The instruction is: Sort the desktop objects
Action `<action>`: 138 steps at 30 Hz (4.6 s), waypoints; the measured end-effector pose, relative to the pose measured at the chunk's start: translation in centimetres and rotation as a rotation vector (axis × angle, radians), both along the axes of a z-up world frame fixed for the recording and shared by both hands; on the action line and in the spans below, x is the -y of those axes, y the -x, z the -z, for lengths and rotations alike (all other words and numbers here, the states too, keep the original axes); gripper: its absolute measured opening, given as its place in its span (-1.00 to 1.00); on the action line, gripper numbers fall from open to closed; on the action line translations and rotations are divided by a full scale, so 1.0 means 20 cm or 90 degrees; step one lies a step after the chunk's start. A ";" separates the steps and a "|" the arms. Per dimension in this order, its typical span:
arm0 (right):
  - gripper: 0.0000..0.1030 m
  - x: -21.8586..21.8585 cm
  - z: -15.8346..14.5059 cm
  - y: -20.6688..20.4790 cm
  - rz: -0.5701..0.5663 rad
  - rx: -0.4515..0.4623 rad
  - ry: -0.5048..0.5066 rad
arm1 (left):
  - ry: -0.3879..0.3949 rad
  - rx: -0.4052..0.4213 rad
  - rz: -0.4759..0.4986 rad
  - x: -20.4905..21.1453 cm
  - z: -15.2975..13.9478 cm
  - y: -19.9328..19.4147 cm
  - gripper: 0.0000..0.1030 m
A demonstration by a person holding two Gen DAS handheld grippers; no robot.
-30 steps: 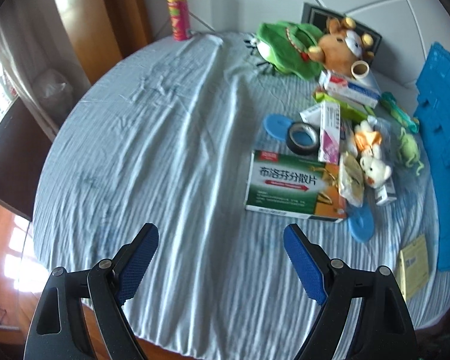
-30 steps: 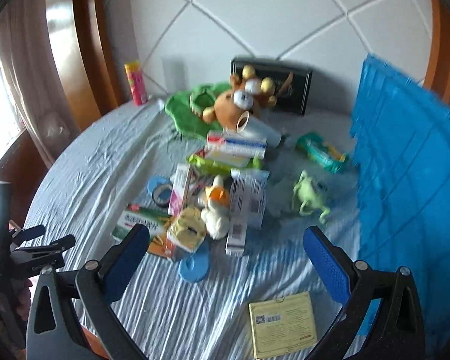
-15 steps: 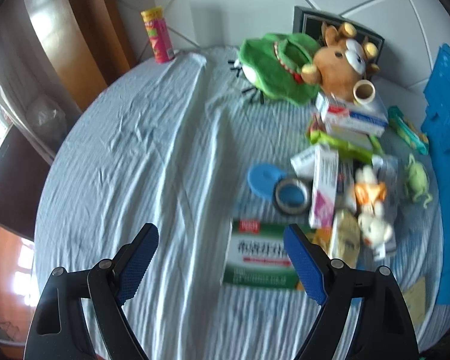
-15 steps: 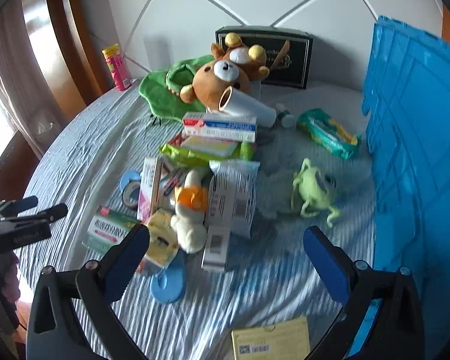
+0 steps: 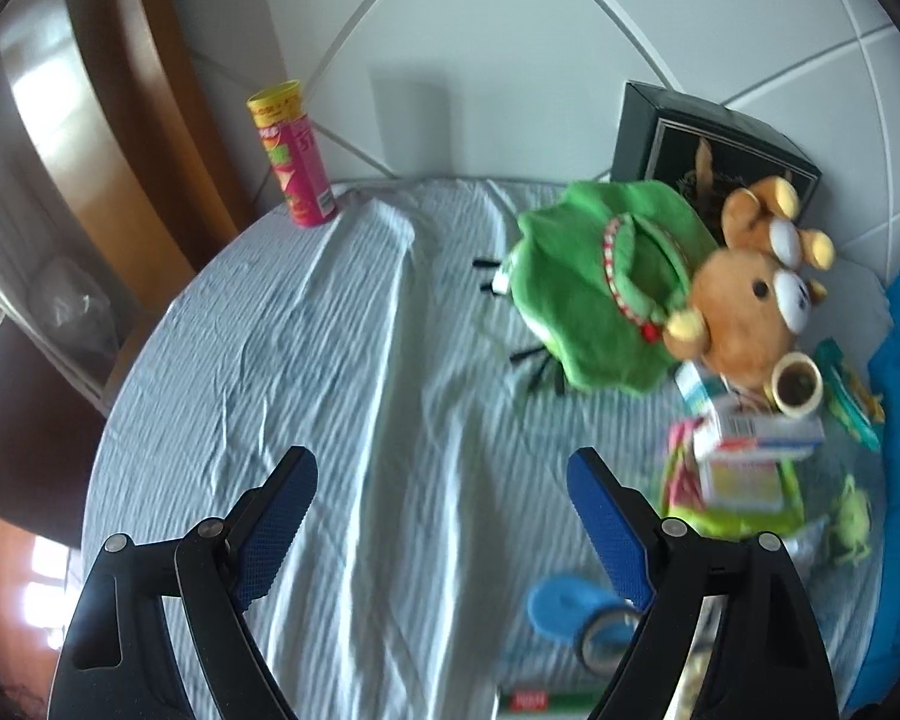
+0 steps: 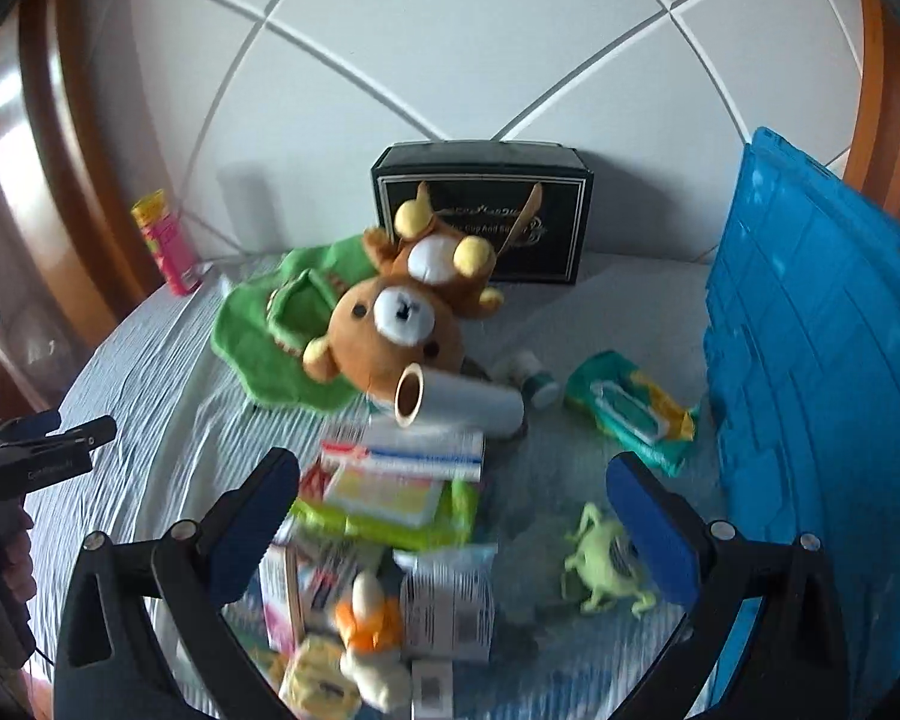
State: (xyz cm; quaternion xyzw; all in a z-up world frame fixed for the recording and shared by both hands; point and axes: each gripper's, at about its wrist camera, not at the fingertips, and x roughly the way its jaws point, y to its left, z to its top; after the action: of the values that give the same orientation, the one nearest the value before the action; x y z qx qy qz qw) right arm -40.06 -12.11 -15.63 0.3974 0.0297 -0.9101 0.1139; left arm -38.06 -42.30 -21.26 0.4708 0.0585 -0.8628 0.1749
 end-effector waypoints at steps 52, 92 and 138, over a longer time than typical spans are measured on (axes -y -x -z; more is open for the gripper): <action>1.00 0.66 0.29 -0.13 -0.334 0.183 0.026 | 0.059 0.093 -0.020 0.47 0.09 -0.34 0.65; 1.00 0.40 0.36 -0.59 -0.362 0.148 -0.004 | -0.066 0.059 -0.118 -0.29 0.41 -1.20 0.66; -0.29 0.30 -0.08 -0.74 -0.446 -0.010 0.110 | 0.048 -0.123 -0.077 -0.39 -0.09 -1.31 -0.58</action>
State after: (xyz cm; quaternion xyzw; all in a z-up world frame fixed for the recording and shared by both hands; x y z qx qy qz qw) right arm -25.31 -18.18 -13.94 0.3449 0.0877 -0.8179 0.4521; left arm -11.96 -34.42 -19.52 0.3740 0.0708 -0.8937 0.2374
